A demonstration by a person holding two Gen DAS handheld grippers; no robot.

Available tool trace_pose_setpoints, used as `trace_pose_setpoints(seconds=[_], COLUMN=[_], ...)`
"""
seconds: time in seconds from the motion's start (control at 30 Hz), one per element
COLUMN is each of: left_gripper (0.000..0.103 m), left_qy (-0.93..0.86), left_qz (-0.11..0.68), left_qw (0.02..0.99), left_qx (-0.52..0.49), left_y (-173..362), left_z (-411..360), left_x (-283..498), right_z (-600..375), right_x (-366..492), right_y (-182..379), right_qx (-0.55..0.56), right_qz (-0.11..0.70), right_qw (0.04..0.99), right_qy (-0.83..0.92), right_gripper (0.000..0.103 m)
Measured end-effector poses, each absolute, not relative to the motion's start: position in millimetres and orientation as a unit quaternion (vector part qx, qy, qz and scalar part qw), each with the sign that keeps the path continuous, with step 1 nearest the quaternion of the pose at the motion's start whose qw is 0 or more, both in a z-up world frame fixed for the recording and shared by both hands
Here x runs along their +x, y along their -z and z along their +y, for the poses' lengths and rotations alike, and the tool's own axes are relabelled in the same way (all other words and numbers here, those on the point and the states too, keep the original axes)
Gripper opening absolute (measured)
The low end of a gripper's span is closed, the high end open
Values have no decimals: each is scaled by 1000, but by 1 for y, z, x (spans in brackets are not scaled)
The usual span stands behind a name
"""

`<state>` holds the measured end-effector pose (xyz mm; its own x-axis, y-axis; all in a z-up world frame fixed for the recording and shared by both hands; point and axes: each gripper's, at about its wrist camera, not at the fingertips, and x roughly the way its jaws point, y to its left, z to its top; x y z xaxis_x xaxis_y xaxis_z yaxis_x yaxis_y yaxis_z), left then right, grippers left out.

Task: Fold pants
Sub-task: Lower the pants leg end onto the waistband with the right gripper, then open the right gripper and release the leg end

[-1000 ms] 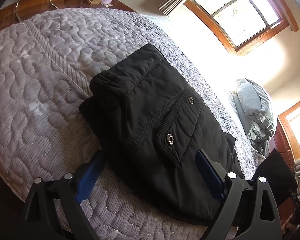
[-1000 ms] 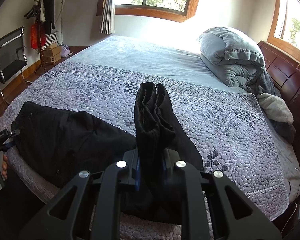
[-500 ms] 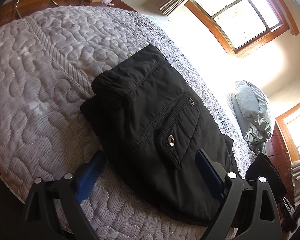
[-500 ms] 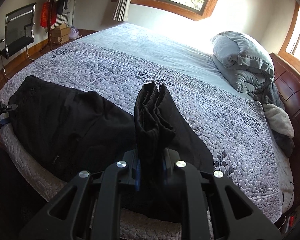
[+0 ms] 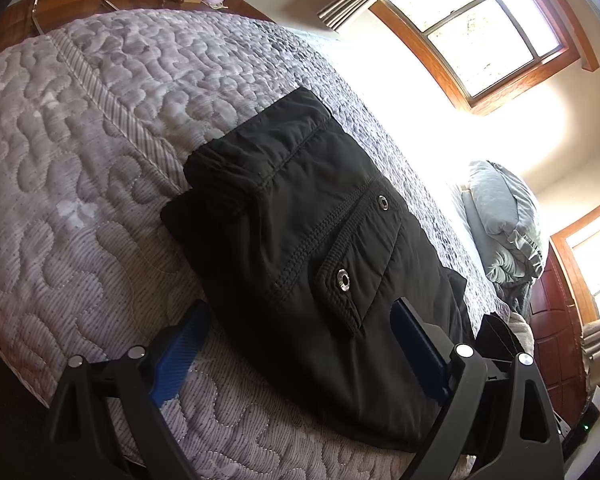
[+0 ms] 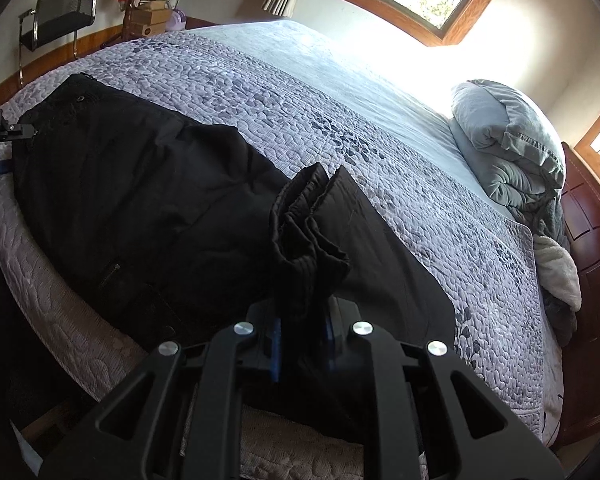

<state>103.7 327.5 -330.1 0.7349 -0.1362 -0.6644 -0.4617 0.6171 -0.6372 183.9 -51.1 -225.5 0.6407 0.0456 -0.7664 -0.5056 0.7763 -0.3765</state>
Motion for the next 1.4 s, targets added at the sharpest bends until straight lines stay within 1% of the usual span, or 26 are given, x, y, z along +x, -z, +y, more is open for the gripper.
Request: trace_pose_setpoints(seconds=[0.77,0.97,1.0,1.03,1.17,1.23,1.3,1.33,1.37,1.4], left_gripper=[94,94,94,94,95,95,95,96,96,96], left_qy=[-95,-95,-95,-95,-95,-94,-92,-92,-92,-91], left_qz=[349,350,349,349,348,349,348,348,347,347], left_qw=[821,820,820,820,820,821,821,821,821,821], left_qx=[-442,-443,-443,-443,-443,-443,-443,-443,-444,-444], left_y=[332,332,332,332,332,332,333,333,334,334], left_z=[331,331,331,331,330,330,330,330,330,330], left_x=[105,106,106,106,107,107,107,107,107,107], right_z=[-27,-17,-15,-11,2,3,2,-1,-6,-14], right_x=[177,173,171,168,150,142,132,130,131,134], right_y=[278,297,300,303,313,306,290,277,263,249], right_qx=[-319,-345,-354,-365,-432,-434,-422,-394,-355,-313], right_qz=[428,431,427,422,380,371,367,379,395,407], right_qw=[822,811,810,808,800,802,806,810,813,818], right_qy=[-198,-193,-190,-189,-169,-176,-192,-214,-240,-259], right_gripper=[15,17,20,25,31,40,49,64,68,68])
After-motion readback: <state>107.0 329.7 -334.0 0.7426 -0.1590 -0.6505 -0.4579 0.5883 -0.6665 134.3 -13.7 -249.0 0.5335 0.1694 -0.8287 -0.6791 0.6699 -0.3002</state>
